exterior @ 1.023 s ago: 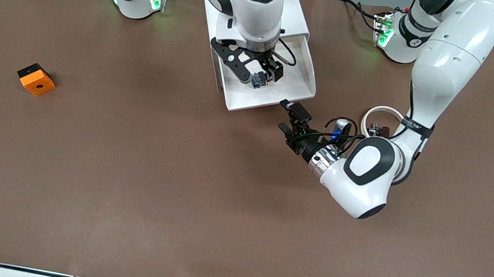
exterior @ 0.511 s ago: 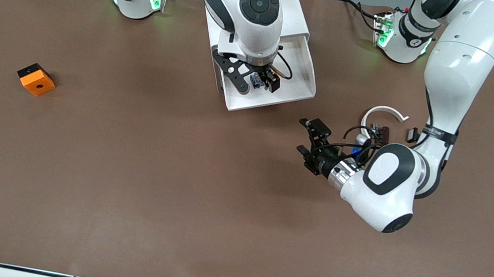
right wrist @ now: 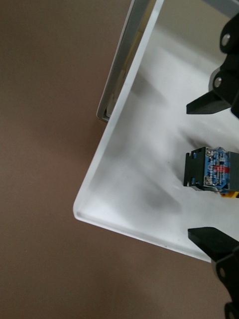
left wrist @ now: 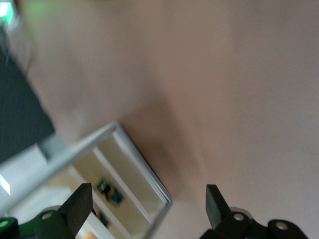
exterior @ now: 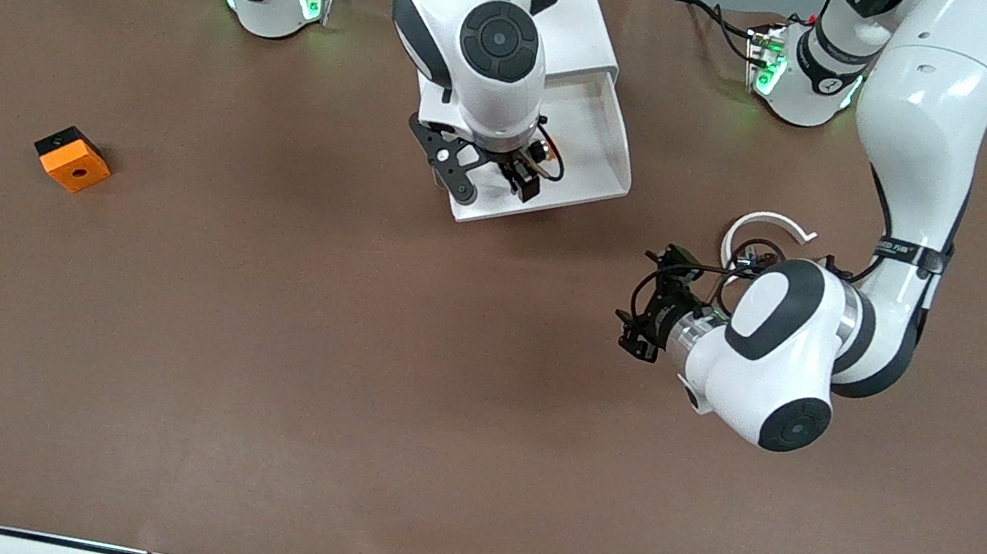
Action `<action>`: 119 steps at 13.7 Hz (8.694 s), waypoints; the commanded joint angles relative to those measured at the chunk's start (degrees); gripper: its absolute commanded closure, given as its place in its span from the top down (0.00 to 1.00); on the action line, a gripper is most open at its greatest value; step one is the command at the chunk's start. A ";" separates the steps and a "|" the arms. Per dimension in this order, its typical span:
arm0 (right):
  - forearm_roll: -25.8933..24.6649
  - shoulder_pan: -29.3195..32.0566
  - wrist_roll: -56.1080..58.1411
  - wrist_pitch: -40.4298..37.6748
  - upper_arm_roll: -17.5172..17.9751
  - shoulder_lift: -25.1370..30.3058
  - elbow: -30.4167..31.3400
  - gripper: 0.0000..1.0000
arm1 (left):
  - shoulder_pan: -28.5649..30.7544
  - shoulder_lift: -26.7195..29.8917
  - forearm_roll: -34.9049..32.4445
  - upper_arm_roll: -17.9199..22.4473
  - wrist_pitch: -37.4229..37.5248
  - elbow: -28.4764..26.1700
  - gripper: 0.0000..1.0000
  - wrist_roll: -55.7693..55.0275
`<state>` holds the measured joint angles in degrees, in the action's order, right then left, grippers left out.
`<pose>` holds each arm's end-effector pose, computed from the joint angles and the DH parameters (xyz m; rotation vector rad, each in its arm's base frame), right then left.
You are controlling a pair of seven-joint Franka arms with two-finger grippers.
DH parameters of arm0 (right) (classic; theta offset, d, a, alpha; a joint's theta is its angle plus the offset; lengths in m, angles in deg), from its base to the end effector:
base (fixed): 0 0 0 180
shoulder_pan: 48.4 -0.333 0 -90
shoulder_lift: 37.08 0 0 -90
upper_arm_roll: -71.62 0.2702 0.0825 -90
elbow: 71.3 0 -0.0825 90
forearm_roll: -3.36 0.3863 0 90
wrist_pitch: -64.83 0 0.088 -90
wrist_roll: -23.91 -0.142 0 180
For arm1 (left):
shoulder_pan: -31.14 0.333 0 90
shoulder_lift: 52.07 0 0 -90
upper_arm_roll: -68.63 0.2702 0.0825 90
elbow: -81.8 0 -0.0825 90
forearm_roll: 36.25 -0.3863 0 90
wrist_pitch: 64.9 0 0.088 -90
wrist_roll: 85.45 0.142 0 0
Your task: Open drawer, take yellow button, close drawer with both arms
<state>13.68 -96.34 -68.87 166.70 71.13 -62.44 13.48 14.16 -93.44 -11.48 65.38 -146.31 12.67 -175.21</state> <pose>0.4223 0.4929 0.3349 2.7823 -1.2433 -0.3188 0.5853 -0.2770 0.2726 -2.2903 -1.6787 0.9965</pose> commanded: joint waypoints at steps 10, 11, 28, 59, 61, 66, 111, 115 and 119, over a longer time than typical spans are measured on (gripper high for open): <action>0.23 -0.75 0.06 1.40 0.49 -1.97 -0.58 0.41 | -1.47 11.13 -18.00 -1.05 -1.64 -5.57 1.00 49.33; 0.14 -0.75 0.06 1.40 0.49 -2.06 -0.58 0.29 | -1.47 12.18 -18.00 -1.67 -2.78 -7.41 1.00 49.24; 3.92 13.29 24.53 -18.44 0.41 5.40 -7.44 0.17 | -1.56 27.13 -17.91 -14.67 -38.99 -41.96 1.00 35.90; -20.61 55.23 96.21 18.87 0.23 3.92 22.00 0.17 | 13.44 25.99 -30.28 -35.95 -38.56 -42.24 1.00 19.80; -20.69 55.93 96.21 23.17 0.23 3.92 25.15 0.17 | 18.81 26.08 -33.02 -35.95 -38.13 -40.92 1.00 20.93; -20.61 57.69 96.12 30.31 0.23 1.55 28.78 0.18 | 30.41 26.25 -37.07 -35.95 -33.30 -34.77 1.00 34.01; -11.82 52.78 88.48 -0.61 3.92 25.26 27.99 1.00 | 19.18 48.58 -27.75 -3.78 -6.66 -27.02 1.00 85.72; -11.64 52.33 88.39 -8.34 4.01 28.87 23.95 1.00 | 19.27 48.67 -27.58 -3.78 -6.66 -27.03 1.00 85.89; -11.64 52.25 88.30 -15.02 4.18 30.20 17.72 1.00 | 19.10 48.58 -27.58 -3.78 -6.75 -27.03 1.00 85.81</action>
<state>1.29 -44.11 20.27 155.15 75.02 -32.52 34.69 33.14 -44.48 -39.18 61.85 -153.07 -15.40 -89.21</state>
